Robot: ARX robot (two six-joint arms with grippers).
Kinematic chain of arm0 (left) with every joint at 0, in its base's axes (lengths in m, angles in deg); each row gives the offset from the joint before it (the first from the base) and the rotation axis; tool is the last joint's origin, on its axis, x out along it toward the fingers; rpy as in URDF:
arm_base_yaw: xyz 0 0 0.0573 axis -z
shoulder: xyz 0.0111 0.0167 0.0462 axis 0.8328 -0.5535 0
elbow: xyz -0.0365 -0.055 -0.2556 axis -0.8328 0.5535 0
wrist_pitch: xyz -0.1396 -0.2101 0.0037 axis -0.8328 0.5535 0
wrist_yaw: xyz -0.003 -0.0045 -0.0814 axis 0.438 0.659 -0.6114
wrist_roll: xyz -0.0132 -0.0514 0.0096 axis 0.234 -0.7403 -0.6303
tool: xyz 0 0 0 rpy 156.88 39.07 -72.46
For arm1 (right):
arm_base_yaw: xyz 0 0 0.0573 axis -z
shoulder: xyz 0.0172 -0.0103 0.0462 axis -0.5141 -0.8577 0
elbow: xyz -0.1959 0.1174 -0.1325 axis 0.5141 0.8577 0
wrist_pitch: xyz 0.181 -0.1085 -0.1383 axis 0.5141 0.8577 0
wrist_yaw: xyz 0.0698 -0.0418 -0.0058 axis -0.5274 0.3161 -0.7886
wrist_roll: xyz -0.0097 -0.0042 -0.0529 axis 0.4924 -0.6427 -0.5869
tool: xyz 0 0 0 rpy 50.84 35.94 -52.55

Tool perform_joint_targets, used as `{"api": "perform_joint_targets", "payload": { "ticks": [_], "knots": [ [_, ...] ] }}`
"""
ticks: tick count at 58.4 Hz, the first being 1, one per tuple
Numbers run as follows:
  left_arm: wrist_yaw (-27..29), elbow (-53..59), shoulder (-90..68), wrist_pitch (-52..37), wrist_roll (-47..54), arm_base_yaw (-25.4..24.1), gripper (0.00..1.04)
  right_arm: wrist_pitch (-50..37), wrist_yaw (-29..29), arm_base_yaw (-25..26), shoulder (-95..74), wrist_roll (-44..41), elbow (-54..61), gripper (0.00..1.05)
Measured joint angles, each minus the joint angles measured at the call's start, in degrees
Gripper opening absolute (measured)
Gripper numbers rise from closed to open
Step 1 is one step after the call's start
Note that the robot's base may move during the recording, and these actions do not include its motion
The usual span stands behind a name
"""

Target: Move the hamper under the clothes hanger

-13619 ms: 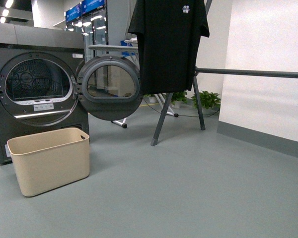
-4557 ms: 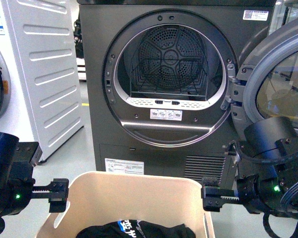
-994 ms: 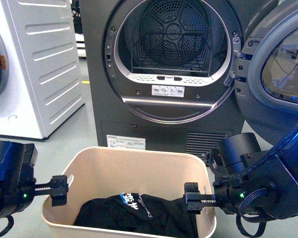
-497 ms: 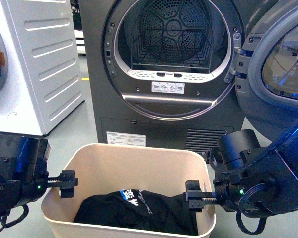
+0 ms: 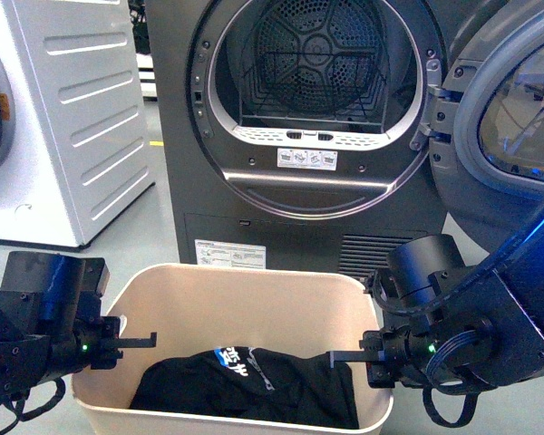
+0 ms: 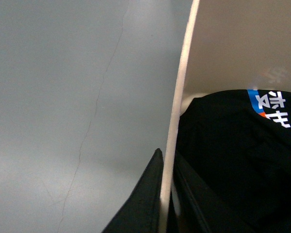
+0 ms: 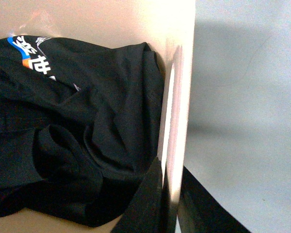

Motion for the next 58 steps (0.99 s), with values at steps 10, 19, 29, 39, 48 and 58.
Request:
{"api": "perform_joint_targets", "payload": {
  "ticks": [10,19,29,39,48,58],
  "knots": [
    [0.04,1.14,1.14,0.20,-0.11,0.48,0.04,-0.50,0.70,0.00,0.00,0.55,-0.07,0.03],
    [0.11,2.14,2.69,1.11,-0.31,1.20,0.04,-2.23,1.66,0.00,-0.26,0.55,0.15,0.03],
    [-0.04,2.56,5.14,1.88,-0.24,1.79,0.04,-4.04,2.40,0.11,-0.39,0.79,0.74,0.03],
    [-0.02,1.77,5.62,1.86,0.15,1.60,0.04,-6.40,3.04,0.13,-0.44,1.55,1.16,0.03],
    [-0.02,1.57,5.57,1.79,0.22,1.60,0.04,-4.81,5.22,-1.40,1.88,3.63,3.87,0.03],
    [0.50,1.03,5.22,1.90,0.70,0.96,0.04,-4.11,6.86,-2.95,7.37,4.09,5.25,0.03]
  ]
}}
